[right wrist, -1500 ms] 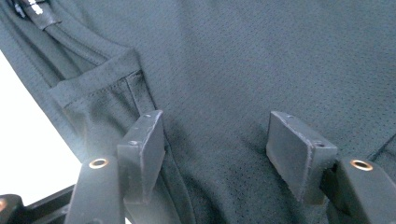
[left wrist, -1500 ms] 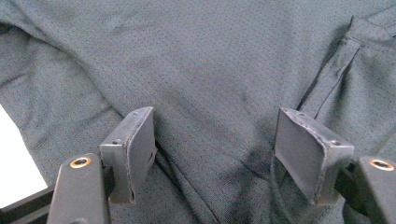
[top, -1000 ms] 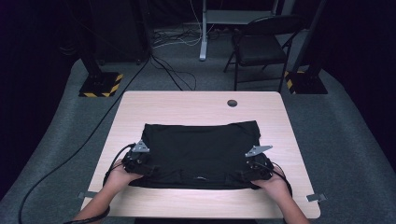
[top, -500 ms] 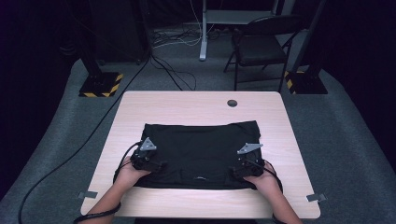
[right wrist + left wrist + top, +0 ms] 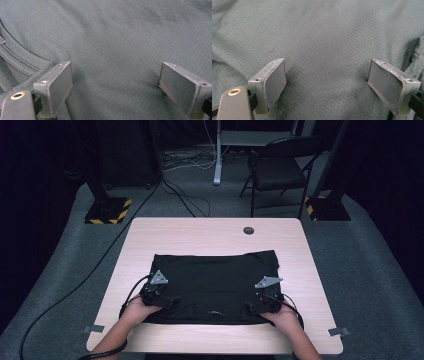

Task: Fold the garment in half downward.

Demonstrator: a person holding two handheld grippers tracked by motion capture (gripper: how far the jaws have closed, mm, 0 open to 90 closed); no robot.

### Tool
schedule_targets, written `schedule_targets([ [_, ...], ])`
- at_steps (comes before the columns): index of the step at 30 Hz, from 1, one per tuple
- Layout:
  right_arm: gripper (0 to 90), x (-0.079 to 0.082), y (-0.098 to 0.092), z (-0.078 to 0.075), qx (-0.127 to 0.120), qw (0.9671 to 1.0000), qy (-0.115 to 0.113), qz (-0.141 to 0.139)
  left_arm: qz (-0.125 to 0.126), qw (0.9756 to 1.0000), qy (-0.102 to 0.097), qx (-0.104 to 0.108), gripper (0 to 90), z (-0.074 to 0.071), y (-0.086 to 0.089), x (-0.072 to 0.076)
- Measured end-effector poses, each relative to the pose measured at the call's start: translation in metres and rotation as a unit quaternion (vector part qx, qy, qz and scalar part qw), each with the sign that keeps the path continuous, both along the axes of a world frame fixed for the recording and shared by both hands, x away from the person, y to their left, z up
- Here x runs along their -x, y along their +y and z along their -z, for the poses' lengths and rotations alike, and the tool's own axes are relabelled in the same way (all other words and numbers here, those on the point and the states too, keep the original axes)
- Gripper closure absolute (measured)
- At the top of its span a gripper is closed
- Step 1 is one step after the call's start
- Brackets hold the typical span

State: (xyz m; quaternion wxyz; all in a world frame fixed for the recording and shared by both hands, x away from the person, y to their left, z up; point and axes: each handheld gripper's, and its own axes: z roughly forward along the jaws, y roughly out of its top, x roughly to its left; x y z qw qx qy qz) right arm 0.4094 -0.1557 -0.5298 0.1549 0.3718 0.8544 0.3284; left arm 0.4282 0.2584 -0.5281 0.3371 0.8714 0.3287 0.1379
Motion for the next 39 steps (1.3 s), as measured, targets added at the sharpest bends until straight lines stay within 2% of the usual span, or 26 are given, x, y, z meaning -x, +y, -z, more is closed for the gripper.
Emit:
schedule_targets([
  [2,10.0,0.003,-0.001,0.000,0.005,1.0000,0.001,-0.007,0.007,0.9999,0.006,-0.007,14.8,-0.001,-0.002,0.003],
  [6,10.6,0.010,-0.003,-0.002,0.012,0.9999,0.010,-0.001,0.024,0.9993,0.021,-0.020,13.9,-0.004,-0.006,0.006],
  [9,10.7,0.013,-0.006,-0.003,0.016,0.9997,0.017,-0.004,0.042,0.9982,0.026,-0.033,7.4,-0.004,-0.014,0.004],
  [11,10.7,0.015,-0.010,-0.003,0.017,0.9997,0.017,-0.003,0.055,0.9974,0.033,-0.032,6.1,-0.004,-0.018,0.002],
  [13,10.7,0.017,-0.015,-0.002,0.012,0.9998,0.014,-0.001,0.064,0.9966,0.033,-0.041,5.2,-0.005,-0.022,0.001],
  [14,10.7,0.019,-0.017,-0.002,0.012,0.9998,0.013,-0.001,0.066,0.9966,0.032,-0.037,6.0,-0.006,-0.024,0.001],
  [16,11.8,0.021,-0.020,-0.004,0.017,0.9996,0.019,0.009,0.061,0.9974,0.022,-0.032,10.4,-0.009,-0.027,-0.002],
  [18,15.1,0.023,-0.023,-0.007,0.017,0.9994,0.021,0.019,0.054,0.9983,0.016,-0.015,10.6,-0.011,-0.028,-0.006],
  [21,15.0,0.027,-0.028,-0.012,-0.003,0.9995,0.004,0.031,0.043,0.9991,0.002,-0.007,10.9,-0.012,-0.028,-0.012],
  [22,15.0,0.027,-0.028,-0.012,-0.003,0.9995,0.004,0.031,0.043,0.9991,0.002,-0.007,11.0,-0.012,-0.028,-0.012],
  [23,14.6,0.030,-0.030,-0.015,-0.006,0.9992,-0.011,0.039,0.037,0.9993,0.001,-0.007,11.0,-0.010,-0.027,-0.014],
  [27,14.7,0.032,-0.032,-0.012,-0.003,0.9988,-0.009,0.049,0.015,0.9998,0.007,-0.013,11.2,-0.003,-0.023,-0.027],
  [28,14.6,0.032,-0.031,-0.011,0.000,0.9986,-0.008,0.052,0.013,0.9999,0.008,-0.005,10.1,-0.002,-0.022,-0.028],
  [30,14.7,0.030,-0.031,-0.009,0.007,0.9982,-0.008,0.059,0.016,0.9998,0.004,-0.008,10.4,-0.001,-0.022,-0.028],
  [35,14.8,0.023,-0.031,-0.007,-0.004,0.9969,-0.013,0.078,0.011,0.9999,0.001,-0.003,10.3,0.000,-0.021,-0.024],
  [39,14.2,0.021,-0.030,-0.004,0.000,0.9971,-0.010,0.076,0.010,0.9999,0.001,-0.002,10.3,0.000,-0.020,-0.022],
])
